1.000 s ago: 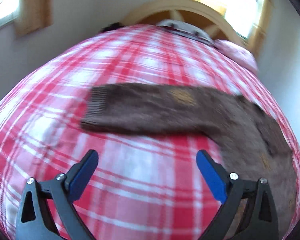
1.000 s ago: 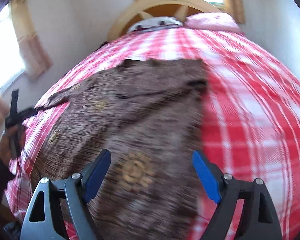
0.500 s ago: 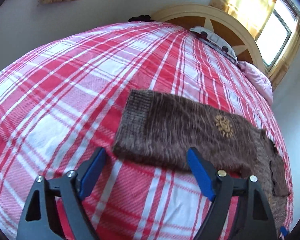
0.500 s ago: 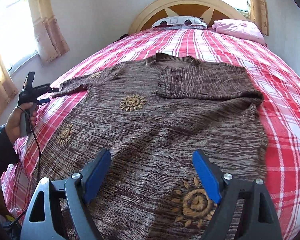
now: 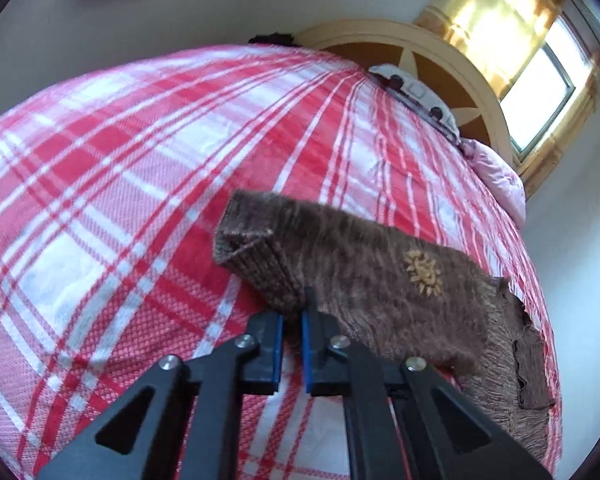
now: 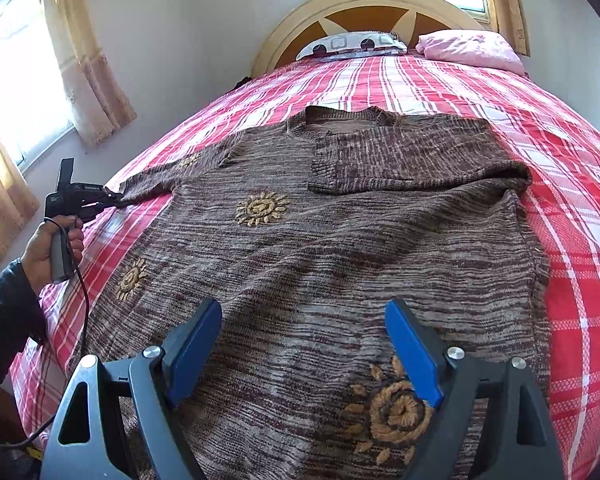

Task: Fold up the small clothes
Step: 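Grasp the other sleeve cuff with the left tool and lift it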

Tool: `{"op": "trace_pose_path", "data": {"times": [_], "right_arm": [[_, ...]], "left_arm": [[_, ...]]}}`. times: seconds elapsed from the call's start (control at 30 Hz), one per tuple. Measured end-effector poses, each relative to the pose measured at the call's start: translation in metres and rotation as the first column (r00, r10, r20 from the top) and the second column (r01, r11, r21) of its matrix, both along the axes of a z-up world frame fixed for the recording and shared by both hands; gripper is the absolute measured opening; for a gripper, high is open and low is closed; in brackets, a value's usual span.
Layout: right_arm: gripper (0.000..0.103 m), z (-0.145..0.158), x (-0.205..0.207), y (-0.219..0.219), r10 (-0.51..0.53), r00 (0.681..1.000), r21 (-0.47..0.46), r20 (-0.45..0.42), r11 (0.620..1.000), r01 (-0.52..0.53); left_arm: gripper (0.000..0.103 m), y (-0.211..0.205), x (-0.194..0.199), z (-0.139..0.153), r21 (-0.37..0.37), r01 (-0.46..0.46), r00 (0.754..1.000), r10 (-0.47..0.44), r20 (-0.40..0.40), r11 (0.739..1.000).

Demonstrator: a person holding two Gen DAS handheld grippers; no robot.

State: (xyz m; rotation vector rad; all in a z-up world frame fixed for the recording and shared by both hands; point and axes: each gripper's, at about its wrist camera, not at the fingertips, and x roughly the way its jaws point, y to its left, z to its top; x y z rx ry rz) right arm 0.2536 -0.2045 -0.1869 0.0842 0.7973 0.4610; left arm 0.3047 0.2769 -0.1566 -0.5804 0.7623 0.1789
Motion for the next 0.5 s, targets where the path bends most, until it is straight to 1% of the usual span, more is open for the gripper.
{"op": "trace_pose_path", "data": {"times": [0.03, 0.17, 0.37, 0.5], "right_arm": [[0.084, 0.0, 0.0, -0.003, -0.005, 1.0, 0.007, 0.001, 1.0, 0.005], [0.084, 0.0, -0.001, -0.013, -0.029, 1.0, 0.035, 0.002, 0.999, 0.029], [0.084, 0.005, -0.003, -0.024, -0.048, 0.999, 0.064, 0.015, 0.997, 0.047], [0.084, 0.005, -0.003, -0.027, -0.049, 0.999, 0.065, 0.014, 0.997, 0.048]], "left_arm": [[0.007, -0.003, 0.001, 0.005, 0.01, 0.003, 1.0, -0.003, 0.009, 1.0], [0.007, -0.008, 0.005, 0.019, 0.009, -0.001, 0.998, 0.001, 0.056, 1.0], [0.007, -0.02, 0.012, 0.044, 0.014, 0.01, 0.988, -0.012, 0.157, 1.0], [0.007, -0.028, 0.018, 0.054, 0.006, 0.034, 0.982, -0.035, 0.184, 0.999]]}}
